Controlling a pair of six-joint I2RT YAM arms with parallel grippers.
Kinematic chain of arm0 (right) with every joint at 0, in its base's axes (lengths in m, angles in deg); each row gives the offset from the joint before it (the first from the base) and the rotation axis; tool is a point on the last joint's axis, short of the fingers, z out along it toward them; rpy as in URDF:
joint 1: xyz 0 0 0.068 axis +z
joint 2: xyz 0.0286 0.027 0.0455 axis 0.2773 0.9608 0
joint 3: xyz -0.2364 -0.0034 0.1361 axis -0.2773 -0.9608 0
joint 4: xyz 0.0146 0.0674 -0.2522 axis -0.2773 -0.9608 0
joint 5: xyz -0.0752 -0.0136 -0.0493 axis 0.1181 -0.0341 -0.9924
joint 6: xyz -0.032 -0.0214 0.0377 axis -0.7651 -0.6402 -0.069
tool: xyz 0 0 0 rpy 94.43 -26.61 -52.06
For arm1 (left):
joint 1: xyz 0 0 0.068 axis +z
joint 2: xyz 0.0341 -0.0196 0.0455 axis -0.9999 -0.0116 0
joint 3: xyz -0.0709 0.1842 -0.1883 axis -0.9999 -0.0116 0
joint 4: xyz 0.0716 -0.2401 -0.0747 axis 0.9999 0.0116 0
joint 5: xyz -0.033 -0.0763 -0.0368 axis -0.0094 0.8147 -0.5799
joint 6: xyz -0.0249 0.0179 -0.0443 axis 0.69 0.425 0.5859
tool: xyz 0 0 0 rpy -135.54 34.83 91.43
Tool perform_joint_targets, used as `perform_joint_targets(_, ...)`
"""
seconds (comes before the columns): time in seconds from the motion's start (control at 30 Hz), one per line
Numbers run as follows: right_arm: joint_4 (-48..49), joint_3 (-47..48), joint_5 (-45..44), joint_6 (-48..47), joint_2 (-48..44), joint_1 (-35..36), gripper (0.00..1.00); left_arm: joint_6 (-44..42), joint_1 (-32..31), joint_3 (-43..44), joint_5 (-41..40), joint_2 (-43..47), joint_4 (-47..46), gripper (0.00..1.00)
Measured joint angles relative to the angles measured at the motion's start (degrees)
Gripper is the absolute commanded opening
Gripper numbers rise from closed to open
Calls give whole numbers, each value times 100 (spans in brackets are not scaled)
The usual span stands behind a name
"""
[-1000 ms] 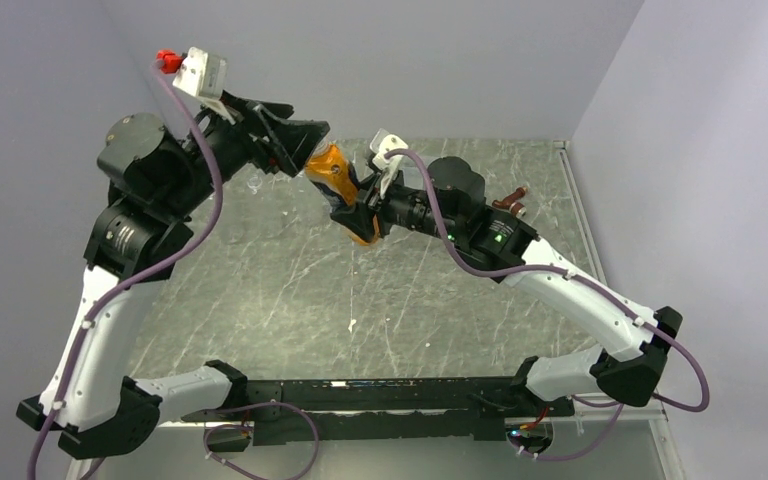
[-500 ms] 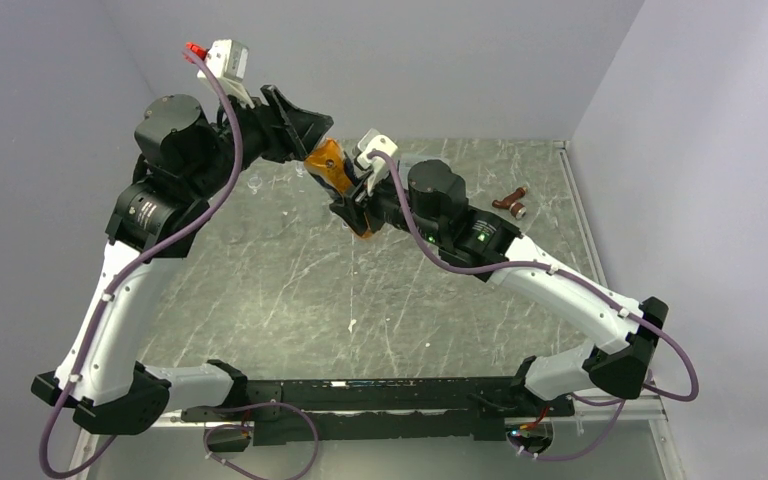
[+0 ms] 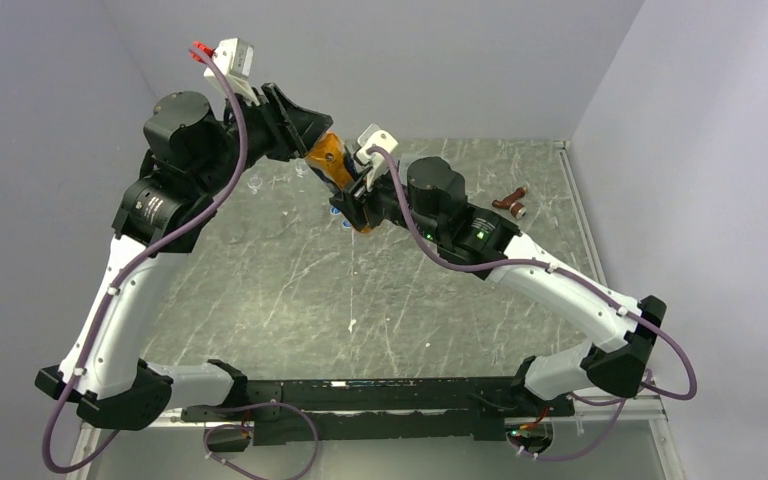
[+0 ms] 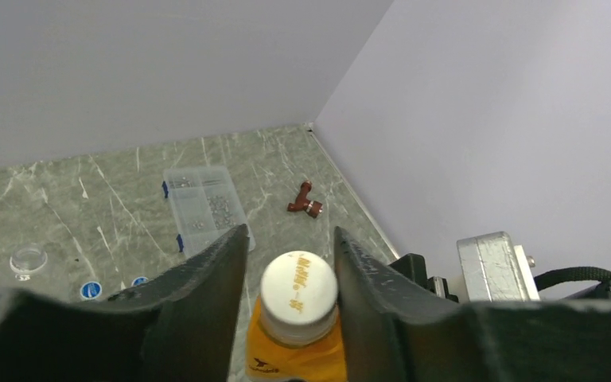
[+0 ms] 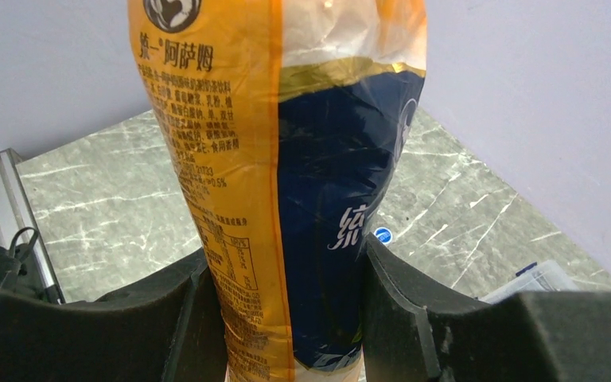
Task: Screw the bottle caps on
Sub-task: Screw the bottle cap onto the plastic bottle.
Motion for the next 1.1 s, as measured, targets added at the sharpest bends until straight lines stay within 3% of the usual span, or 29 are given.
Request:
perform_joint_targets(0.13,-48,24,-20,-22,61,11,0,24,-17,0,59,-11,4,0)
perform_joint_targets(0.4,-284,221,691,-13,136,-221,0,-83,-17,103,177,-50,111,0)
perform_joint_targets(0.63,-68,188,3467,555,136,-1165,0,-352,17,-195,1027,149,-450,0)
perform_joint_targets(0.77,531,50,5012,1147,133,-1381,0,-415,37,-529,1838,422,-1049,0)
perform_joint_targets(1.1,2942,-170,7182,2992,273,-1401,0,-44,57,-859,4083,678,-2813,0)
